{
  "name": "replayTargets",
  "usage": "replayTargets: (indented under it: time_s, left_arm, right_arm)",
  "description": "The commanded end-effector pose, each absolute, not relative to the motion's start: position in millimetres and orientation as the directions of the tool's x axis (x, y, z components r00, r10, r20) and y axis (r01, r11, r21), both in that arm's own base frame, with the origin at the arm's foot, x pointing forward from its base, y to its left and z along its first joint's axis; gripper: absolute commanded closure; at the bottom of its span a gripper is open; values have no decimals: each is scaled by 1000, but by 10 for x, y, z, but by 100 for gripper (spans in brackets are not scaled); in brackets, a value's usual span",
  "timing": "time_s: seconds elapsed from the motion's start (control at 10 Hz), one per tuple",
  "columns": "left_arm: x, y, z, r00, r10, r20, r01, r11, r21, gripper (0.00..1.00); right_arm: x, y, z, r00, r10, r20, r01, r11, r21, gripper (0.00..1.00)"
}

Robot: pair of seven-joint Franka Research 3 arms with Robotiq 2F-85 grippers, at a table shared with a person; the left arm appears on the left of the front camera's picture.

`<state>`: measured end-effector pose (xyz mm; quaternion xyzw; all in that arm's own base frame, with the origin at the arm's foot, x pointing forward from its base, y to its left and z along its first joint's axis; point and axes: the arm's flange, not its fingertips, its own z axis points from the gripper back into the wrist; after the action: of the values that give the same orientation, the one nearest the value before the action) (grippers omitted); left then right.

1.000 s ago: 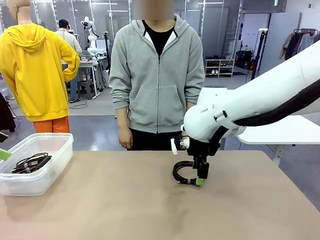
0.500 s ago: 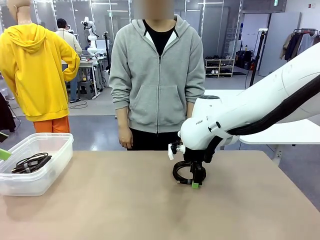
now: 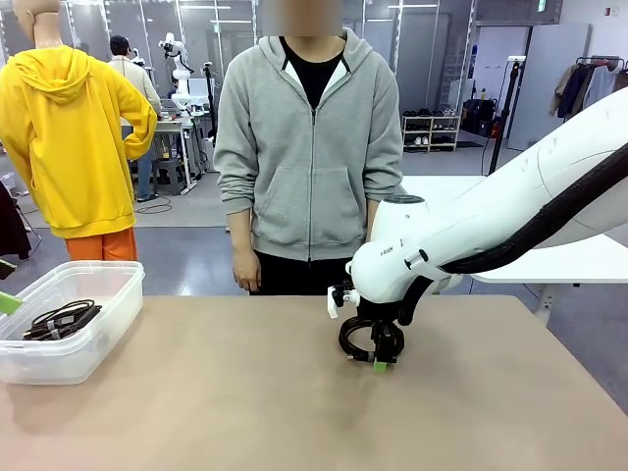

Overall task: Organize and store the cables.
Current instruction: Place the USB Extension Cable into the Organizing box.

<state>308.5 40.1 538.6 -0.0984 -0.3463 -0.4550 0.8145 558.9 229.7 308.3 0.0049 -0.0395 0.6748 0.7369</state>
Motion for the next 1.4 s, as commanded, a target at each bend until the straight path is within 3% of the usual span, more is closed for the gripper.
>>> replayTargets:
  time_s: [0.0,0.3,0.4,0.5,0.7,0.8,1.1,1.3]
  left_arm:
    - [3080,381,5408,361,-665,654,795,586,157,0]
    - [3080,381,5408,361,-665,654,795,586,157,0]
    - [3080,381,5408,361,-665,654,795,586,157,0]
    - [3080,381,5408,361,-665,654,795,586,157,0]
    - [3080,381,5408,361,-665,654,795,586,157,0]
    - [3080,381,5408,361,-665,654,795,586,157,0]
    - [3080,381,5408,361,-665,654,795,586,157,0]
    - [3080,381,5408,361,-665,654,795,586,157,0]
  right_arm:
    - [5664,2368,3063,108,992,60,-992,111,-60,0]
    - [5717,2426,3021,71,995,65,-997,73,-34,0]
    - [5732,2426,3014,72,995,67,-997,74,-25,8]
    - [5758,2414,3006,70,995,70,-997,72,-21,29]
    - [5774,2419,3015,62,996,69,-998,63,-21,88]
    - [5773,2427,3027,56,996,67,-998,58,-27,100]
    - [5788,2418,3034,74,995,64,-997,75,-24,97]
    - [5779,2420,3209,88,995,44,-996,90,-29,100]
